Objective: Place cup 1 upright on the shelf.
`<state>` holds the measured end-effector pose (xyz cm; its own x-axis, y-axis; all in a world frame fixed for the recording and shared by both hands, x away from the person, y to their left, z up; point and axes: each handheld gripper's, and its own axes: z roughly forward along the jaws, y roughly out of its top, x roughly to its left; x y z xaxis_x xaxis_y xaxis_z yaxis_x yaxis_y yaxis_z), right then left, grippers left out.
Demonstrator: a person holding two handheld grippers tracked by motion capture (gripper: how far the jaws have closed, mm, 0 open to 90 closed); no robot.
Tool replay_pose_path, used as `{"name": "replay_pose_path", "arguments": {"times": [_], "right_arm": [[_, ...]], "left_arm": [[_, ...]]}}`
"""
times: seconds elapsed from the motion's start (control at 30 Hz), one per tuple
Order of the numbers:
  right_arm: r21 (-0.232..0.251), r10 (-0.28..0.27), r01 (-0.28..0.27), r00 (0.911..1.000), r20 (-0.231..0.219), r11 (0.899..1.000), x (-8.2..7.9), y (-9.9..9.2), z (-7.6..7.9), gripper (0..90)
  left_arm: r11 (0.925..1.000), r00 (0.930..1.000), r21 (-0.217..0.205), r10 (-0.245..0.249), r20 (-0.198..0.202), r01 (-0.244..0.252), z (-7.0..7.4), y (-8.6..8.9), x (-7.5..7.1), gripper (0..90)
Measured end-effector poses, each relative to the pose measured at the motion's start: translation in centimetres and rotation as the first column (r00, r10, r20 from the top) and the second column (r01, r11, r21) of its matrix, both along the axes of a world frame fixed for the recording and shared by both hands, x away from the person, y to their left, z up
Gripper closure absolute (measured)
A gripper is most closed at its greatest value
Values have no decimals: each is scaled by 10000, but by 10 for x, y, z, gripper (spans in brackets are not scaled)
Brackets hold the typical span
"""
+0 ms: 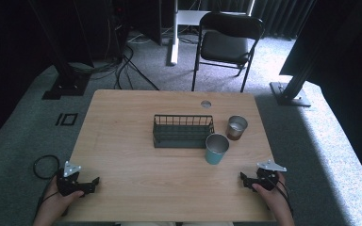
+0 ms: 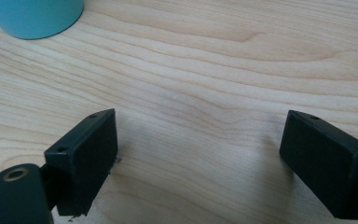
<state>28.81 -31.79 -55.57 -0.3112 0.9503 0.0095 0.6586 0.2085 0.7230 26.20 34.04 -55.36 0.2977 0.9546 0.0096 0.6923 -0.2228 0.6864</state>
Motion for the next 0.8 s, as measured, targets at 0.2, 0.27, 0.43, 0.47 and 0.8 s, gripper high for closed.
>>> {"name": "replay_pose_path", "arguments": {"times": [0.2,0.27,0.43,0.47,0.8], "right_arm": [[1,-2,2,10000,-4,10000,0,0,0,108],[-1,2,-2,10000,1,10000,0,0,0,108],[-2,1,-1,10000,0,10000,0,0,0,108],[-1,1,-1,10000,0,10000,0,0,0,108],[3,-4,4,10000,-4,10000,0,0,0,108]], "left_arm": [[9999,9999,-10,-164,-8,164,0,-1,-1,7],[9986,9986,-16,-522,14,522,0,-1,-3,7],[9960,9960,29,-895,-14,895,0,-3,-5,7],[9958,9958,17,-920,-19,920,0,-4,-6,6],[9951,9958,386,-913,-66,915,3,-4,-8,6]]}}
